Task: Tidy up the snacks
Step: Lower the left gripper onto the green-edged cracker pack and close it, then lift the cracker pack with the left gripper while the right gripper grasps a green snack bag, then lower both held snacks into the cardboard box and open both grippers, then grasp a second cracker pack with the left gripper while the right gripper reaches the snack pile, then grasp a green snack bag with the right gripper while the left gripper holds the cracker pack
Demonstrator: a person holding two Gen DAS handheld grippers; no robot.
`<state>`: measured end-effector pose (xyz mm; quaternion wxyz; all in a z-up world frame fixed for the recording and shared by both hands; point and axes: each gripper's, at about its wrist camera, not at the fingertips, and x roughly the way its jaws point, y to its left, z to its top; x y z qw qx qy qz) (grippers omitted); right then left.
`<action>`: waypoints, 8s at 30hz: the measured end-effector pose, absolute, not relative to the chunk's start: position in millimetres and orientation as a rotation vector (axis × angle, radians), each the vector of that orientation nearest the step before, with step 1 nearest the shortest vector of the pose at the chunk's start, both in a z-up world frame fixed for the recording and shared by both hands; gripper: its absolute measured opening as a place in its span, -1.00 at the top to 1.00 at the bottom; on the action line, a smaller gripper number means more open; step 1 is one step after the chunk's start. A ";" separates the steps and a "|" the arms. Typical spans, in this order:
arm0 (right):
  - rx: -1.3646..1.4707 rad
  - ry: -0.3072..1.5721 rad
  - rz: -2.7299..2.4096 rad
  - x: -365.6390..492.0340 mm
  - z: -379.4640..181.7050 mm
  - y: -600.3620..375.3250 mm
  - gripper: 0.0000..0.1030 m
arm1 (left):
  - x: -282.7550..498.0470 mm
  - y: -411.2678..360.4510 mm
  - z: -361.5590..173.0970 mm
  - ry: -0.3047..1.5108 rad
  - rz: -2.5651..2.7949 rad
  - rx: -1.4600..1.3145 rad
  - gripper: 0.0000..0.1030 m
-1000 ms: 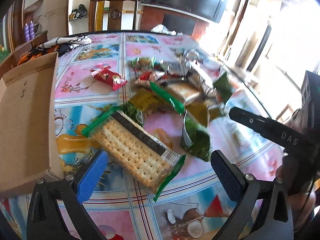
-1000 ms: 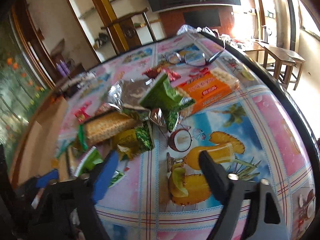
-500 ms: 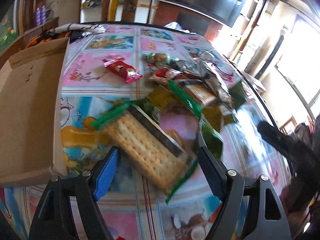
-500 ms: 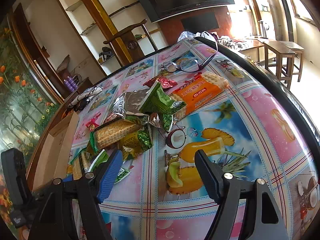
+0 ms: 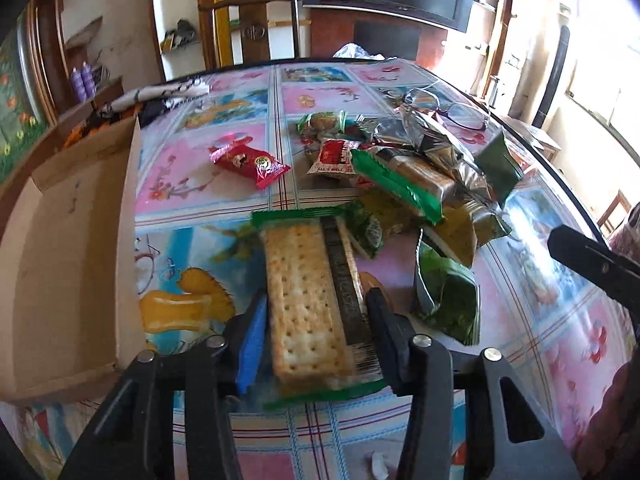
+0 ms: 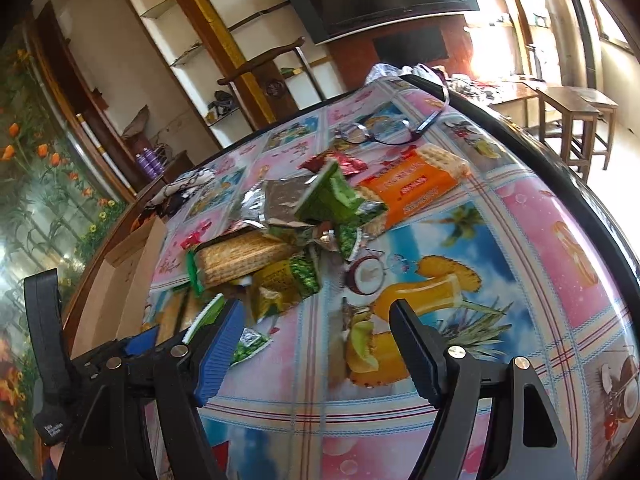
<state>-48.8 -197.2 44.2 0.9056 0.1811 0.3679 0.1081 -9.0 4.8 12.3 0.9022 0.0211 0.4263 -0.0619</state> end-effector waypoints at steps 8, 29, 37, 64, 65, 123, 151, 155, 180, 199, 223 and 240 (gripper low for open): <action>0.328 0.783 0.410 -50.9 43.8 -168.6 -0.53 | -15.1 21.3 16.5 0.870 -0.143 -0.003 0.13; 0.077 0.922 0.572 -2.5 20.3 -105.5 0.05 | -18.3 27.9 22.9 0.824 -0.120 -0.019 0.13; 0.103 0.839 0.556 -14.8 34.6 -111.9 0.22 | -20.4 29.2 24.3 0.808 -0.113 -0.021 0.13; 0.345 0.781 0.625 -12.8 55.5 -104.7 0.21 | -33.1 84.5 68.8 0.660 -0.030 -0.110 0.13; 0.346 0.786 0.630 -11.0 56.6 -100.4 0.21 | -32.3 93.0 72.1 0.656 -0.021 -0.117 0.13; 0.268 1.035 0.682 170.2 48.5 162.6 0.14 | 104.7 298.6 45.2 0.824 0.253 -0.342 0.03; 0.344 0.807 0.670 50.0 69.0 -28.7 -0.11 | 60.5 194.7 95.1 0.694 0.135 -0.097 -0.39; 0.401 0.747 0.617 48.4 73.8 -83.6 -0.11 | 59.9 144.6 91.5 0.724 0.029 -0.046 -0.40; 0.643 0.671 0.329 42.8 62.6 -257.9 -0.28 | 99.1 -79.9 9.2 0.924 -0.277 0.370 -0.39; 0.411 0.824 0.313 52.6 42.5 -216.5 -0.28 | 52.9 -15.3 19.3 0.888 -0.233 0.121 0.10; 0.201 0.885 0.211 35.5 26.2 -181.4 0.15 | 57.2 0.8 31.0 0.831 -0.199 0.057 0.10; 0.245 0.762 0.255 23.1 50.6 -185.6 0.19 | 54.6 1.2 36.2 0.807 -0.202 0.055 0.10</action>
